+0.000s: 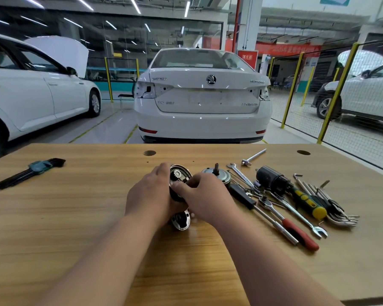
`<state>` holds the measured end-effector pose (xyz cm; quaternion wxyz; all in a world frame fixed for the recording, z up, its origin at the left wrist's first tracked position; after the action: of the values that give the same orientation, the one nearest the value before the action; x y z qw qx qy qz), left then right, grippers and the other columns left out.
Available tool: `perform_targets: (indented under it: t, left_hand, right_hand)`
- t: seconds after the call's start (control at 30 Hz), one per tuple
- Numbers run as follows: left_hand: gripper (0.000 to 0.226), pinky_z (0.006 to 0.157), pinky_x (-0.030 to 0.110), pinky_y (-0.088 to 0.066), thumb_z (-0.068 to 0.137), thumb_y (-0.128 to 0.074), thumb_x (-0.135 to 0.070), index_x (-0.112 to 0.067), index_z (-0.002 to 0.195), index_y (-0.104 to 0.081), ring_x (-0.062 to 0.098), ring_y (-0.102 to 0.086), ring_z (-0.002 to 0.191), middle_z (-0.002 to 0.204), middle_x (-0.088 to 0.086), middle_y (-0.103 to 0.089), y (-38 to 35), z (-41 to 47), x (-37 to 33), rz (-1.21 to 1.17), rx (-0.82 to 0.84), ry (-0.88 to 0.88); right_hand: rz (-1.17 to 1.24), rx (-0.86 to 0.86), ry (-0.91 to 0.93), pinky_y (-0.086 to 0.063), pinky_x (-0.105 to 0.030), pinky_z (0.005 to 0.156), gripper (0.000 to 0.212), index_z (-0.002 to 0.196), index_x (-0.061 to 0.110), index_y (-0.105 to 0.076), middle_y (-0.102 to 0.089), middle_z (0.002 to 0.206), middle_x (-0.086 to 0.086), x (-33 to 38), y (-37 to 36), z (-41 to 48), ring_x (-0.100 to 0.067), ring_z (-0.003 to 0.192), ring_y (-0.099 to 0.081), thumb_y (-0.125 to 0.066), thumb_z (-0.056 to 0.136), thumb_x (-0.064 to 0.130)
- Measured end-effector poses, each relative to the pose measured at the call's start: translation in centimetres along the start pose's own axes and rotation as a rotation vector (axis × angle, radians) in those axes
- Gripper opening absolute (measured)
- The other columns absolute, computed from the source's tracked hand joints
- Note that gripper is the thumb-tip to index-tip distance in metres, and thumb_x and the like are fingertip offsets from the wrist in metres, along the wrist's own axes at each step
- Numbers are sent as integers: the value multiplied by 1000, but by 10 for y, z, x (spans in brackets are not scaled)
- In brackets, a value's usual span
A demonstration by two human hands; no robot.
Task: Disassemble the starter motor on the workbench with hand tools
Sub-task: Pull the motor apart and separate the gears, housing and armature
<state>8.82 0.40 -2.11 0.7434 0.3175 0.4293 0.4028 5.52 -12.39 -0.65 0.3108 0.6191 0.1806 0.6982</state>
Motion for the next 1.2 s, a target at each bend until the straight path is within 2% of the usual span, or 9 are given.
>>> perform_targets:
  t: [0.2,0.33,0.43,0.53,0.7,0.9,1.0,1.13,1.2]
  left_hand:
    - [81,62,29,-33,57,-73,-63,-29,121,-35,18,-56,103,121,-9,-54,-2,2,-7,94,30,-1]
    - [86,64,30,-33,56,-74,-68,-31,123,-34,18,-55,105,121,-10,-54,-2,1,-8,103,39,-11]
    - [88,64,29,-32,53,-73,-70,-33,124,-38,17,-55,104,119,-12,-55,-2,-3,-4,58,2,-13]
    - [83,64,28,-32,52,-73,-69,-35,120,-39,15,-55,103,116,-14,-56,-2,-8,-1,14,-39,-14]
    - [78,60,28,-32,52,-75,-65,-41,118,-40,12,-56,99,111,-18,-57,0,-12,-1,-21,-90,-5]
    - [75,52,23,-27,55,-74,-63,-41,116,-39,10,-56,95,108,-18,-57,1,-13,-1,-24,-100,-15]
    - [77,57,27,-30,53,-76,-64,-41,114,-36,12,-56,99,110,-17,-57,0,-12,-1,-34,-93,-10]
    - [80,64,28,-30,51,-77,-66,-36,114,-37,16,-55,102,112,-13,-57,-1,-13,0,-25,-91,-1]
    - [82,63,28,-30,51,-76,-67,-35,116,-38,16,-54,101,112,-13,-57,0,-15,1,-35,-104,-3]
  right_hand:
    - [114,-114,-30,-47,-28,51,22,75,15,-67,-62,55,5,-1,14,2,-9,48,-56,-64,82,35]
    - [1246,-30,-299,-47,-28,51,11,80,10,-54,-53,64,-3,-14,24,-1,-16,56,-49,-48,89,11]
    - [1528,84,-381,-44,-20,41,10,80,9,-50,-55,68,-6,-10,28,0,-16,54,-51,-44,88,7]
    - [1202,70,-344,-26,-18,33,12,80,13,-52,-52,58,2,2,31,6,-8,38,-36,-53,92,18]
    - [-180,15,190,-55,-32,62,23,103,22,-66,-62,84,7,15,16,12,-13,76,-63,-64,88,39]
    - [-283,26,280,-57,-35,70,29,113,20,-66,-65,89,4,25,18,15,-15,80,-61,-64,89,37]
    - [26,-45,228,-48,-24,48,16,91,18,-67,-63,73,5,21,25,12,-6,56,-57,-66,88,35]
    - [1338,-57,-182,-35,-18,38,21,68,13,-55,-52,61,-2,-4,42,1,-12,43,-44,-52,89,12]
    - [1690,-24,-330,-42,-18,42,16,70,10,-54,-54,65,-6,-23,48,-9,-15,50,-49,-47,82,4]
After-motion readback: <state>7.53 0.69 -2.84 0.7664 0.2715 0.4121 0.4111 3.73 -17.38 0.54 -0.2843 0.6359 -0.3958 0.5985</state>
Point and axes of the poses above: each hand's wrist, its own z-axis towards the middle knuckle, its own y-axis out of the back of the hand, x = y × z, the point moved 2 cm from there along z, towards the middle knuckle
